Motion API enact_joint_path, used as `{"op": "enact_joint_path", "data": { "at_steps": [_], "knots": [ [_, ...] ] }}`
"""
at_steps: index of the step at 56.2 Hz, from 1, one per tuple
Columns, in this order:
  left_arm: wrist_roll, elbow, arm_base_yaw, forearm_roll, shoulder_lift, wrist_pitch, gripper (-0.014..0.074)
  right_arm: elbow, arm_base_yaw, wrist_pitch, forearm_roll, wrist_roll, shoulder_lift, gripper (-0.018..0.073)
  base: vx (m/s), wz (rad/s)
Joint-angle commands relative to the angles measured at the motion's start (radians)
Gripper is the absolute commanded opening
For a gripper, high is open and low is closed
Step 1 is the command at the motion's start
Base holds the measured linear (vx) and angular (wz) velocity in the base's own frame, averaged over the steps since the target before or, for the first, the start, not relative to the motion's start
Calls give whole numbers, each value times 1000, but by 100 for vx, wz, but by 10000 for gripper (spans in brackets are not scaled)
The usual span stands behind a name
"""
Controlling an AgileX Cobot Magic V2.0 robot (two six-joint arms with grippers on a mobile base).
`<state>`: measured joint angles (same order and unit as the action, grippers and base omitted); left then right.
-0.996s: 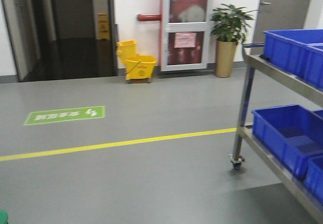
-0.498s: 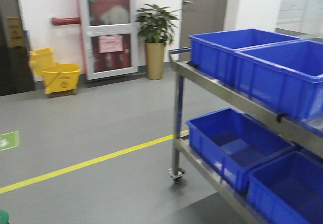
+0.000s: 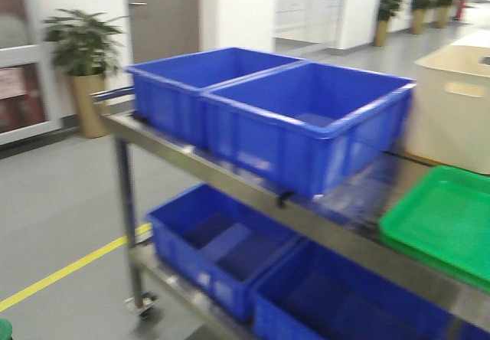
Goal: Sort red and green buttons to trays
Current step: 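Drive the base to the shelf with the green and red trays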
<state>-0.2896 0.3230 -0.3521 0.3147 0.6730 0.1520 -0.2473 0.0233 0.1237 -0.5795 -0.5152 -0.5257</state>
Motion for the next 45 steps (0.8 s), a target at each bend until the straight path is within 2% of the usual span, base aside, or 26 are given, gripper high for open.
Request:
{"op": "enact_joint_path", "data": {
  "at_steps": [1, 22, 45],
  "knots": [
    [-1, 32, -4, -4, -2, -79, -4, -37, -2, 86, -9, 10, -3, -9, 25, -85],
    [-1, 32, -4, -4, -2, -78, -4, -37, -2, 86, -9, 10, -3, -9, 22, -75],
    [-1, 32, -4, -4, -2, -78, -4, -37, -2, 86, -9, 10, -3, -9, 17, -56]
  ]
}}
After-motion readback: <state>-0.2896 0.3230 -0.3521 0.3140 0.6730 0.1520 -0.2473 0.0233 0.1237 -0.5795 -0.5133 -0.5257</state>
